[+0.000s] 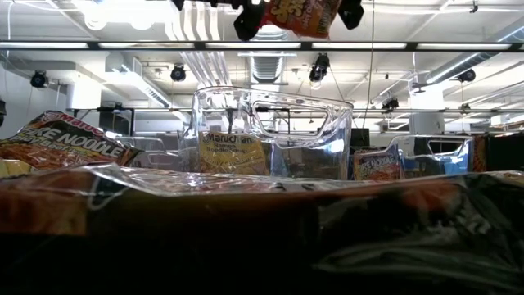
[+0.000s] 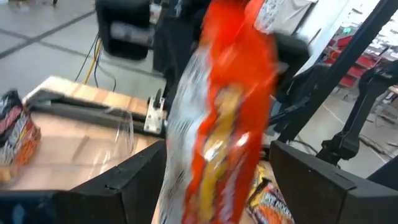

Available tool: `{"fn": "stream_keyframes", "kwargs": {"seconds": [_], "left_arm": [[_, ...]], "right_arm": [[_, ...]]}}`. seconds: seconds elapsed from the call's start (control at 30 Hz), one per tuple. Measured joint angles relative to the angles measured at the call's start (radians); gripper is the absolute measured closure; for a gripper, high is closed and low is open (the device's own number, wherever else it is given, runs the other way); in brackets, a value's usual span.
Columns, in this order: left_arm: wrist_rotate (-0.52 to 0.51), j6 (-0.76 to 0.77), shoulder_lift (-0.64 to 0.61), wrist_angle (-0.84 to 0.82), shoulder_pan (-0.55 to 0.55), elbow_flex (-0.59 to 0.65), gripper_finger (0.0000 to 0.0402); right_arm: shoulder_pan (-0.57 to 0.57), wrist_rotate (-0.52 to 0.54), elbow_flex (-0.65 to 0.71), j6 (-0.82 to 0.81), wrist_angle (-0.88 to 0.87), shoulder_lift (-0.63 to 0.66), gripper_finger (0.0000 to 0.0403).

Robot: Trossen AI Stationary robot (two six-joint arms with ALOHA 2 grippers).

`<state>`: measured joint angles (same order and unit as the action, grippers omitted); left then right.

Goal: Sort Maruchan noodles
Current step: Put the orange noodle pack into the top left transparent bin

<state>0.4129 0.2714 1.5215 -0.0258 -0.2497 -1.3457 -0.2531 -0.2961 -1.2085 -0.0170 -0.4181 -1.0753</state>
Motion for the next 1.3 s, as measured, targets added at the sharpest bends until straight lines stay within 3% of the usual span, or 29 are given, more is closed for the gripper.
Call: {"fn": "stream_keyframes", "kwargs": {"seconds": [0.27,0.8,0.97,1.3], "left_arm": [[0.015,-0.001,0.0,-0.012,0.0,0.005,0.0142],[0.077,-0.001,0.0,-0.046,-0.002,0.006,0.027],[0.088,0.0,0.0,-0.046,-0.002,0.007,0.0284],[0.112,0.006,0.0,-0.055,-0.002,0.007,0.0282]], "right_arm": [[0.018,-0.001,-0.004,0.009,0.058,-0.037,0.0303],[0.044,-0.006,-0.013,0.043,0.071,-0.066,0.0303],[0.044,-0.007,-0.013,0.029,0.071,-0.065,0.0302],[0.044,-0.043,-0.014,-0.026,0.055,-0.056,0.0233]]}}
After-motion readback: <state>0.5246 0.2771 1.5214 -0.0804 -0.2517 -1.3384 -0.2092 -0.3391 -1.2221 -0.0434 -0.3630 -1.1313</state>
